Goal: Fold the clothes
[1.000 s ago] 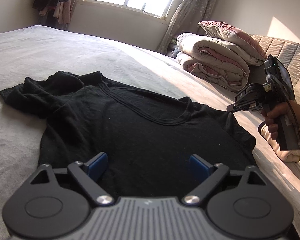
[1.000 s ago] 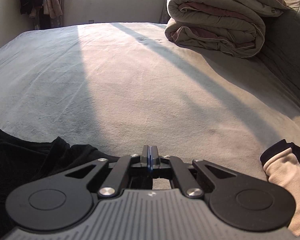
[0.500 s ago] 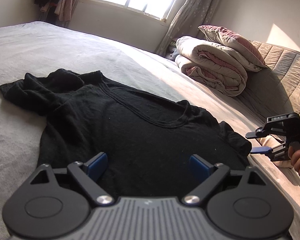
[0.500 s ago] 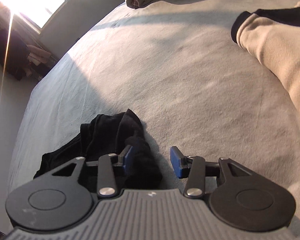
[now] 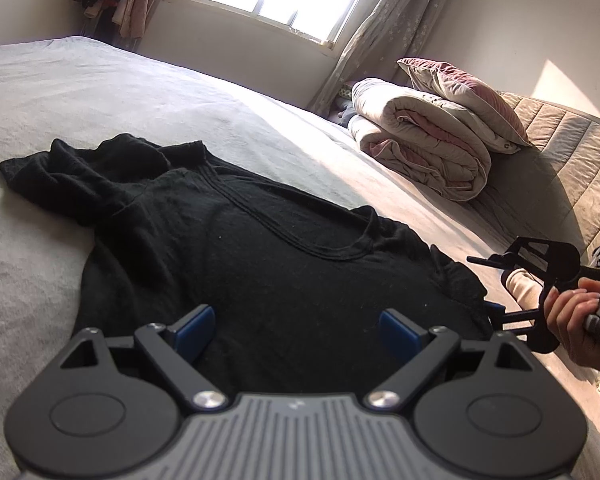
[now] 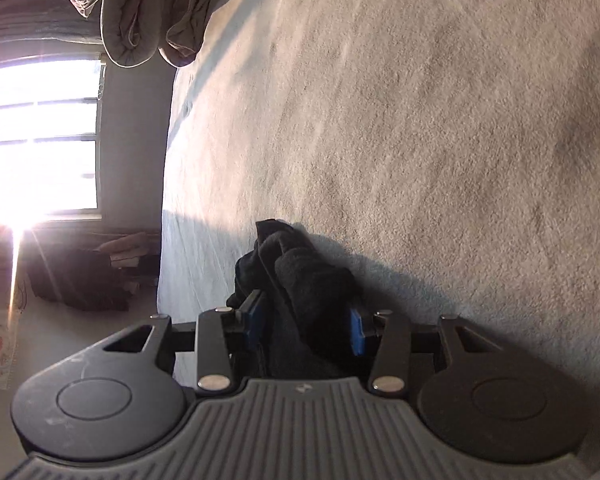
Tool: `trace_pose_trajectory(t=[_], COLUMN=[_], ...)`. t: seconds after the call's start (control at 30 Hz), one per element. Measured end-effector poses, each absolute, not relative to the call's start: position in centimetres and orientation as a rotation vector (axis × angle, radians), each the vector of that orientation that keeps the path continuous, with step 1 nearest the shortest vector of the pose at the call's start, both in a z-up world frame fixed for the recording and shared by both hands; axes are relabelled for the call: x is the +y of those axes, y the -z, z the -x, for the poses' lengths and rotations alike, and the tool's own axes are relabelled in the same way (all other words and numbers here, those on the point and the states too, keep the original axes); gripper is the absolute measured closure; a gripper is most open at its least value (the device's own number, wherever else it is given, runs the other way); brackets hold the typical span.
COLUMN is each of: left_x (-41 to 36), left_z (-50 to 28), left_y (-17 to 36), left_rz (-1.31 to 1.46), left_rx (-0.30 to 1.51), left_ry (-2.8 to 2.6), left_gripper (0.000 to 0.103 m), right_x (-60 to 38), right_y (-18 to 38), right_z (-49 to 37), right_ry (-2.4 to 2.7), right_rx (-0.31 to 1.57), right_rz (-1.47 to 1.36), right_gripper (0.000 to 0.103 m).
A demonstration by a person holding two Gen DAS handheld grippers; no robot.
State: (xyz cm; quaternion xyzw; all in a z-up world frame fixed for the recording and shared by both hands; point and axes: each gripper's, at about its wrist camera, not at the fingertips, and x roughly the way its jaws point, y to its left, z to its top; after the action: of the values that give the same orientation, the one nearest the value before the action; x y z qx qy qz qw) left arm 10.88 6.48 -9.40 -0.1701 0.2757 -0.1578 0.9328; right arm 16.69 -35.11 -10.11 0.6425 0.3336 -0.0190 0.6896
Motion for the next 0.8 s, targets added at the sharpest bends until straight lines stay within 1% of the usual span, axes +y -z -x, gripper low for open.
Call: trace_pose_trajectory(t=[0.07,0.1,0.13,0.17,0.23,0.3,0.4,0.43,0.47,0.57,0.6,0.63,0.67,0.7,0.8], left_x=[6.5,6.6,6.6,6.6,6.6,6.6,6.7,6.7,6.7,6.6,6.6,6.6,6.6,6.6,6.7], left_z=[-10.9,-10.9,-10.9,-10.9,-10.9,-11.0,-11.0,-11.0,-11.0,-11.0,-11.0,-11.0,-11.0,-11.0,-11.0], left_y=[9.4,9.4,9.4,9.4,9.4,9.4,9.4,9.4,9.4,9.3,9.3,9.3,9.3,9.3,9.3], left_rz=[0.352,0.355,0.356,0.356,0.355,0.353,0.354,0.354,0.353,0.349,0.349,0.349,0.351,0.352,0.354], left_rx=[0.564,0.564,0.564,0.564,0.565,0.565,0.565,0.565,0.566,0.566,0.566,0.566,0.566,0.566,0.565], left_ry=[0.325,0.326,0.327,0.327,0.327,0.327,0.327,0.327,0.327,0.325,0.325,0.325,0.326,0.326,0.327], left_gripper=[0.012,0.012,0.012,0.012,0.012,0.012,0.012,0.012,0.012,0.012,0.012,0.012,0.012,0.012,0.012], right_x=[-35.0,-34.8,-34.7,-34.6,-34.5,-34.5,-34.1,-34.1,-34.6,-36.1,-36.4,-36.6,-36.4,-36.2,-35.5], right_y=[9.6,9.0,8.4,7.9,6.6,4.4,3.0,2.7,3.0,3.7,4.0,4.3,4.7,4.9,5.4], right_z=[-16.9,-16.9,-16.9,-17.0,-16.9,-16.2,-15.4,-15.2,-14.8,-14.0,-14.0,-14.3,-14.8,-15.0,-16.2], right_ry=[0.06,0.068,0.076,0.084,0.108,0.176,0.266,0.287,0.289,0.264,0.253,0.245,0.236,0.222,0.178], right_rx=[0.702,0.684,0.666,0.648,0.608,0.547,0.527,0.526,0.544,0.578,0.59,0.604,0.615,0.624,0.655], right_rz=[-1.419,-1.385,-1.351,-1.317,-1.231,-1.037,-0.756,-0.687,-0.68,-0.738,-0.757,-0.762,-0.762,-0.761,-0.704], right_gripper=[0.057,0.061,0.077,0.081,0.082,0.084,0.086,0.086,0.084,0.083,0.078,0.066,0.06,0.056,0.056])
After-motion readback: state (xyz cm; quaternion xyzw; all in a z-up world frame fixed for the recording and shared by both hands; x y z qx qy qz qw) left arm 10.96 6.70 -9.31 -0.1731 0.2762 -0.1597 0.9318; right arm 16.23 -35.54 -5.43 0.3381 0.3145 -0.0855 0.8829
